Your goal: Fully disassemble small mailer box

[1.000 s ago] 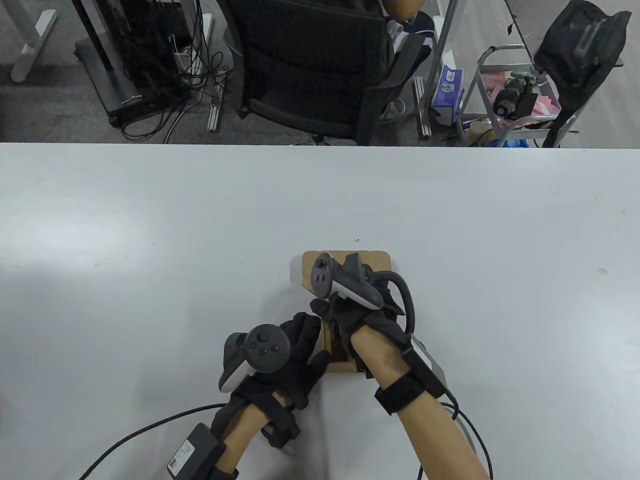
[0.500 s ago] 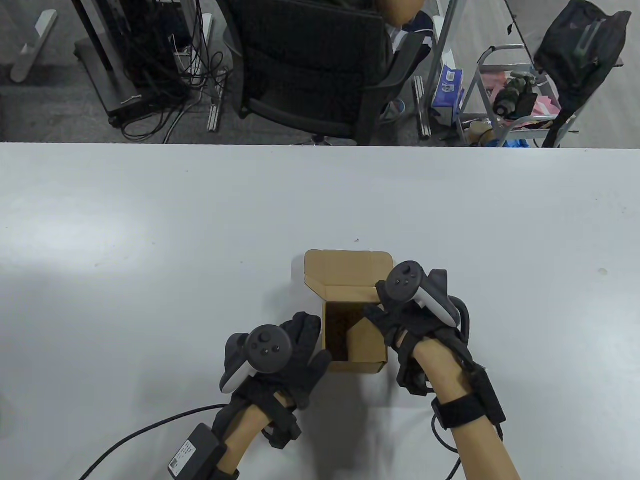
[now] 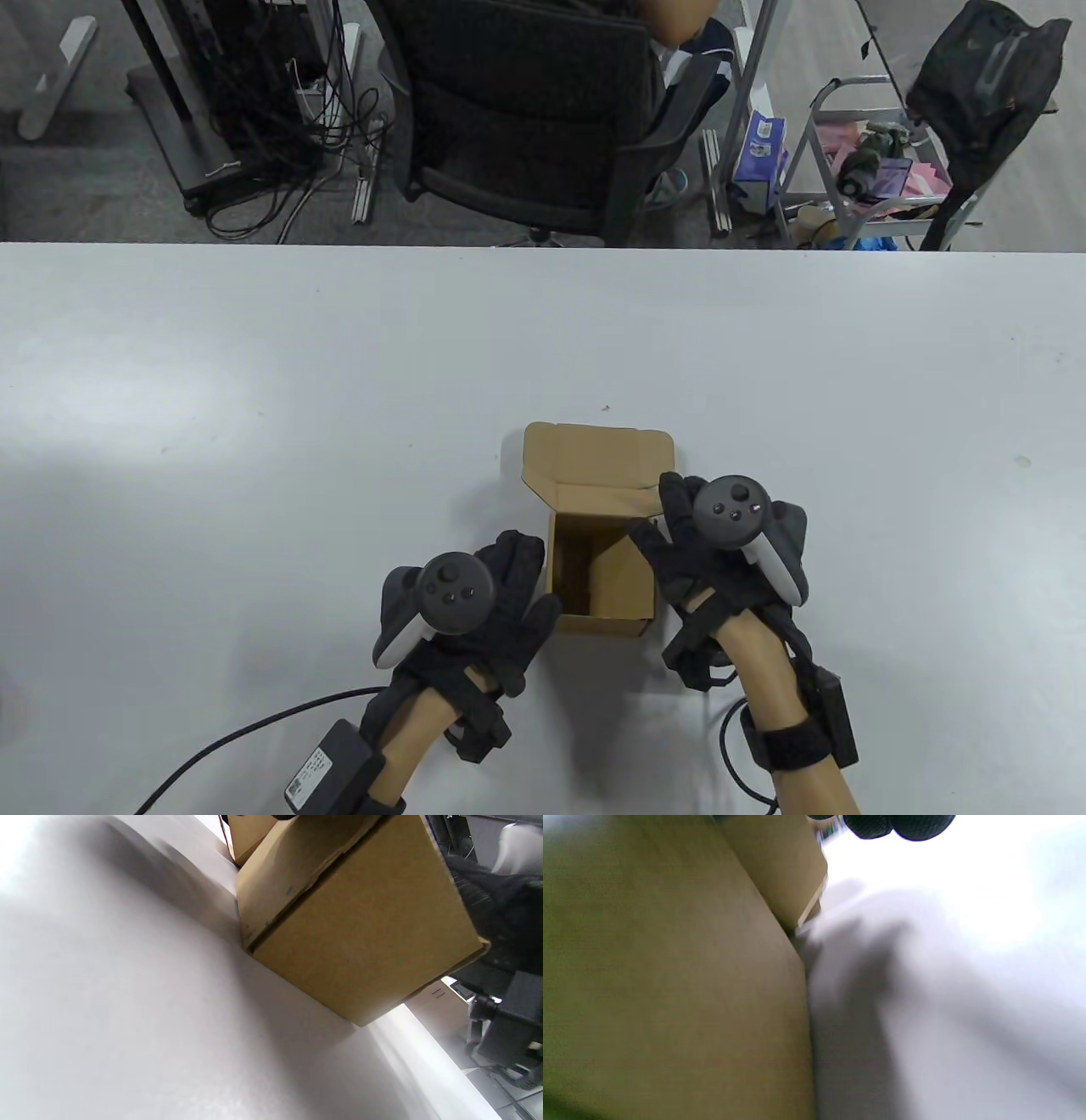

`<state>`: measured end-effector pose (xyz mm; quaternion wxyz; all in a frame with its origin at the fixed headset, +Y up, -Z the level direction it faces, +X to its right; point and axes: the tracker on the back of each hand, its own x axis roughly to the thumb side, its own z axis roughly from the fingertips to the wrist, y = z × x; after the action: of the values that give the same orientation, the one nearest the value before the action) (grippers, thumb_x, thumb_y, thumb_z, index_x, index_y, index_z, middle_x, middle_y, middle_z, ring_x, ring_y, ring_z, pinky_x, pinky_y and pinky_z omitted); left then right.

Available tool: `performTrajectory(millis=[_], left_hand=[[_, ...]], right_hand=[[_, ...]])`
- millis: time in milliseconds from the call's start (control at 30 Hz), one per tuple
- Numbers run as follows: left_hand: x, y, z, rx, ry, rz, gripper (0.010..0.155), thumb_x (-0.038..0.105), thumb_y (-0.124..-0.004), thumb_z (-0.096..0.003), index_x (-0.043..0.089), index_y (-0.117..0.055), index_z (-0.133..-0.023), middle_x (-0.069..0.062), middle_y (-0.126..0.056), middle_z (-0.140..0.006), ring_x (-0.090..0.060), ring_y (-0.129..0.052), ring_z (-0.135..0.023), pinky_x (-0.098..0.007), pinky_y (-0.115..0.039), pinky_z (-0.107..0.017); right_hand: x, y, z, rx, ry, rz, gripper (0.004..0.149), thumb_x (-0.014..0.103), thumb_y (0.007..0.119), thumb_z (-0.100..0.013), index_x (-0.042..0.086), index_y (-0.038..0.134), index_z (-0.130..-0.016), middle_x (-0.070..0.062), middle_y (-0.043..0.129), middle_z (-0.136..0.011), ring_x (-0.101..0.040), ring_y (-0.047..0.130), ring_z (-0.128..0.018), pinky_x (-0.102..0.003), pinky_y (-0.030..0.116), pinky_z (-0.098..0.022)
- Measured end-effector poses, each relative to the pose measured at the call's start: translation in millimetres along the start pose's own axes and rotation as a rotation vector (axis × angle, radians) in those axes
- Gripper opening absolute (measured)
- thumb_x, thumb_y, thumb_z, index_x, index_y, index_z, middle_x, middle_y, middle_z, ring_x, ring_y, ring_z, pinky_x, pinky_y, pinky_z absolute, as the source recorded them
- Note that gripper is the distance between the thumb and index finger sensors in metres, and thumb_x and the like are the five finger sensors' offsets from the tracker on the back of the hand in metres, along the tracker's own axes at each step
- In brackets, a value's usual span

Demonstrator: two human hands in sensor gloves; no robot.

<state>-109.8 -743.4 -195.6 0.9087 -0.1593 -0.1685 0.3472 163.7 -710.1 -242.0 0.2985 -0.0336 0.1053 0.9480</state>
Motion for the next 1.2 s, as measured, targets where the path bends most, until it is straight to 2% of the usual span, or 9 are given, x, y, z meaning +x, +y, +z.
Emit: performTrajectory(millis=[67,133,200,367,433,500,700,1200], left_hand=[[-0.2,0.0,0.0,-0.002,0.001,0.003,0.082,0.064,-0.055,-0.0473,0.015,-0.034,-0.110,-0.015,-0.026,-0.116,-0.046,-0.032,-0.106,-0.064,-0.034,-0.075],[-0.2,-0.3,0.3,-0.002,0.003,0.005,0.082,0.064,-0.055,-0.0473,0.015,-0.034,-0.110,-0.015,-0.026,-0.116,-0.046,-0.032,-0.106,-0.065,-0.034,-0.075],[0.3,-0.4,0.5,-0.001,0.004,0.002,0.082,0.064,-0.055,-0.0473,0.015,-0.034,-0.110,-0.015,-0.026,-0.116,-0.046,-0.032,-0.106,-0.065,-0.034,-0.075],[0.3,-0.6,0.6,0.005,0.005,-0.001,0.082,0.064,-0.055,-0.0472,0.015,-0.034,-0.110,-0.015,-0.026,-0.116,-0.046,-0.032,-0.106,-0.065,-0.034,-0.075],[0.3,-0.9,0.5,0.004,0.006,0.001,0.082,0.064,-0.055,-0.0472,0.015,-0.034,-0.110,-0.015,-0.026,-0.116,-0.046,-0.032,-0.106,-0.065,-0.035,-0.074],[0.5,-1.3,0.5,0.002,0.006,0.005,0.082,0.064,-0.055,-0.0473,0.015,-0.034,-0.110,-0.015,-0.026,-0.116,-0.046,-0.032,-0.106,-0.064,-0.034,-0.075],[0.4,-1.9,0.5,-0.002,0.007,0.008,0.082,0.064,-0.054,-0.0472,0.014,-0.034,-0.110,-0.015,-0.026,-0.116,-0.046,-0.032,-0.106,-0.065,-0.035,-0.074],[0.2,-2.3,-0.1,-0.009,0.011,0.019,0.083,0.065,-0.054,-0.0469,0.014,-0.034,-0.110,-0.015,-0.026,-0.116,-0.046,-0.032,-0.106,-0.065,-0.035,-0.074]], right_hand=[[-0.5,-5.1,14.0,-0.090,0.011,-0.051,0.080,0.065,0.057,-0.037,0.025,0.030,-0.101,-0.011,0.025,-0.109,-0.040,0.041,-0.100,-0.054,0.048,-0.069],[-2.2,-8.7,26.2,-0.101,0.044,-0.095,0.080,0.065,0.058,-0.038,0.022,0.033,-0.101,-0.014,0.028,-0.107,-0.042,0.046,-0.097,-0.055,0.052,-0.067],[-3.5,-11.3,35.6,-0.119,0.057,-0.104,0.077,0.063,0.060,-0.038,0.018,0.046,-0.099,-0.016,0.041,-0.105,-0.043,0.058,-0.091,-0.055,0.058,-0.062],[-5.8,-2.9,39.0,-0.036,0.072,-0.060,0.072,0.062,0.062,-0.038,0.016,0.064,-0.093,-0.018,0.063,-0.098,-0.043,0.077,-0.079,-0.056,0.068,-0.053],[-5.1,4.0,37.8,0.030,0.065,-0.079,0.071,0.061,0.062,-0.038,0.015,0.064,-0.092,-0.018,0.063,-0.097,-0.043,0.077,-0.079,-0.056,0.068,-0.052],[-3.6,7.8,37.9,0.050,0.057,-0.075,0.069,0.060,0.063,-0.038,0.015,0.067,-0.091,-0.018,0.066,-0.096,-0.044,0.079,-0.077,-0.056,0.069,-0.051],[-1.3,13.1,40.2,0.056,0.048,-0.013,0.068,0.058,0.063,-0.039,0.015,0.066,-0.091,-0.018,0.066,-0.096,-0.044,0.079,-0.077,-0.056,0.069,-0.051],[-1.0,20.8,38.6,0.086,0.056,-0.005,0.069,0.058,0.059,-0.039,0.013,0.063,-0.092,-0.018,0.067,-0.096,-0.043,0.080,-0.077,-0.057,0.070,-0.051]])
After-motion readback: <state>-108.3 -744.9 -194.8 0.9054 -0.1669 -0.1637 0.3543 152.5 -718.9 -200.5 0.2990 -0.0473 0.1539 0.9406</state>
